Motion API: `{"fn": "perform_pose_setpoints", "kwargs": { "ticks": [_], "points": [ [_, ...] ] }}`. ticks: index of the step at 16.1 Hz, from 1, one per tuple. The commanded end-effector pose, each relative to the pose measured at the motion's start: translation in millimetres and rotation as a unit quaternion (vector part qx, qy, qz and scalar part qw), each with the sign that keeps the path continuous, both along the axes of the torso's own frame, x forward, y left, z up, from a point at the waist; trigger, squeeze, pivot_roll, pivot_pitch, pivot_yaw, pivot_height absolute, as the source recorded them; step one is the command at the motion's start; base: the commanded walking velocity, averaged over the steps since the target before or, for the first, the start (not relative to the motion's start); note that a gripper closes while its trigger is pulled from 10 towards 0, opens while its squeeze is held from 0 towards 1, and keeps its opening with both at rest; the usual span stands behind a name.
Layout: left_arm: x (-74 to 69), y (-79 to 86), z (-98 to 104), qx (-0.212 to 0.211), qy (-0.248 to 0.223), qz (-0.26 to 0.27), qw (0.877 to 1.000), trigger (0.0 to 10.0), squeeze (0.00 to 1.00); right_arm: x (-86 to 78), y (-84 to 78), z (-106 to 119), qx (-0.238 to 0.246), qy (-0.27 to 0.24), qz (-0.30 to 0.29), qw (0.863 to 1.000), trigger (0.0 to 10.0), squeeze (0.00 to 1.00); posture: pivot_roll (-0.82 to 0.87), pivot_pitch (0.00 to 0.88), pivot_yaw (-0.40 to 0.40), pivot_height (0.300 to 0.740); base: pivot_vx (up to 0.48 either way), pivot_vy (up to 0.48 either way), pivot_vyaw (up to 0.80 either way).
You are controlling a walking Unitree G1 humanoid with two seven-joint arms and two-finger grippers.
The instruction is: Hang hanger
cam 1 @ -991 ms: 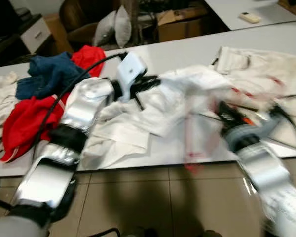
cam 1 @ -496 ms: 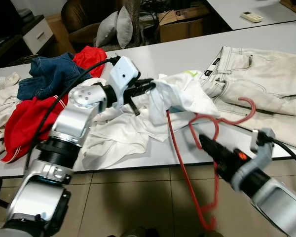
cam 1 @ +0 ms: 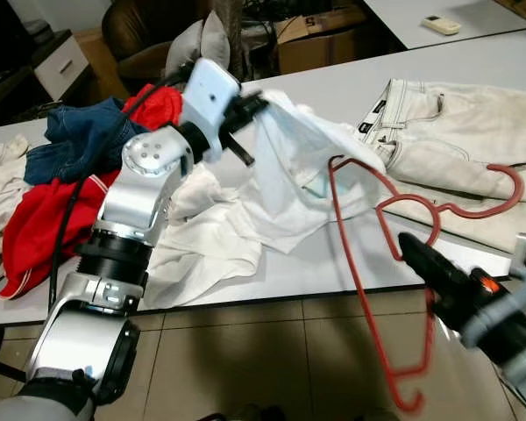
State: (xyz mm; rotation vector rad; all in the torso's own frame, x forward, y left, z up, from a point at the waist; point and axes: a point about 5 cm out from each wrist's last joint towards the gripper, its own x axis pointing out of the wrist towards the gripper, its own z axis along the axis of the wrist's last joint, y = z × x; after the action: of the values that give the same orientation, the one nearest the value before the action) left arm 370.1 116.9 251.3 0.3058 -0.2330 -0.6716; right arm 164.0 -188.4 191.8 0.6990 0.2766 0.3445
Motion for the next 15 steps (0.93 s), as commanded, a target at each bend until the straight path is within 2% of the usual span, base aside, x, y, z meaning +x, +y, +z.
{"fn": "perform_pose_setpoints", "kwargs": {
  "ticks": [1,2,3,4,5,7,8,10,11,14,15],
  "points": [
    [3.4,5.2,5.8,-0.01,-0.008,0.017,1.0,0.0,0.0,-8.8,11.7,8.6,0.002,-0.025,0.051,0.998,10.0,0.0,-0.16,0.043,0.255,0.74,0.0,0.0,0.0],
    [4.7,1.8,5.6,-0.009,-0.009,0.014,1.0,0.0,0.0,-17.8,16.8,6.1,-0.011,-0.016,0.085,0.996,10.0,0.0,-0.16,0.044,0.256,0.74,0.0,0.0,0.0],
    [5.5,-2.5,6.1,-0.011,-0.011,0.009,1.0,0.0,0.0,-21.2,15.5,-3.3,-0.058,0.013,0.09,0.994,10.0,0.0,-0.16,0.044,0.257,0.74,0.0,0.0,0.0],
    [5.3,-4.8,6.1,-0.013,-0.011,0.004,1.0,0.0,0.0,-20.7,13.8,-5.7,-0.065,0.021,0.083,0.994,10.0,0.0,-0.16,0.046,0.26,0.74,0.0,0.0,0.0],
    [4.1,-8.2,4.7,-0.007,-0.011,-0.007,1.0,0.0,0.0,-20.4,14.8,-3.0,-0.045,0.01,0.084,0.995,10.0,0.0,-0.16,0.046,0.265,0.74,0.0,0.0,0.0],
    [-1.9,-10.5,-2.6,0.019,-0.002,-0.045,0.999,0.0,0.0,-1.7,7.1,-3.0,-0.049,-0.003,0.006,0.999,10.0,0.0,-0.17,0.049,0.269,0.74,0.0,0.0,0.0],
    [-6.7,-8.1,-11.1,0.066,0.012,-0.074,0.995,0.0,0.0,15.4,-1.5,-6.5,-0.039,-0.004,-0.063,0.997,10.0,0.0,-0.16,0.051,0.27,0.74,0.0,0.0,0.0],
    [-11.7,-4.4,-21.3,0.118,0.033,-0.107,0.987,0.0,0.0,31.4,1.2,-5.6,0.007,-0.013,-0.093,0.996,10.0,0.0,-0.16,0.056,0.27,0.74,0.0,0.0,0.0],
    [-14.7,-2.7,-28.0,0.141,0.054,-0.127,0.98,0.0,0.0,45.0,8.2,-8.0,0.051,-0.017,-0.106,0.993,10.0,0.0,-0.15,0.056,0.269,0.74,0.0,0.0,0.0],
    [-19.3,-5.5,-37.8,0.151,0.086,-0.151,0.973,0.0,0.0,67.2,30.3,-17.6,0.115,0.002,-0.118,0.986,10.0,0.0,-0.11,0.065,0.274,0.74,0.0,0.0,0.0],
    [-22.2,-9.4,-42.3,0.143,0.098,-0.163,0.971,0.0,0.0,82.8,46.6,-19.4,0.151,0.015,-0.124,0.981,10.0,0.0,-0.1,0.069,0.279,0.74,0.0,0.0,0.0]
  ]
}}
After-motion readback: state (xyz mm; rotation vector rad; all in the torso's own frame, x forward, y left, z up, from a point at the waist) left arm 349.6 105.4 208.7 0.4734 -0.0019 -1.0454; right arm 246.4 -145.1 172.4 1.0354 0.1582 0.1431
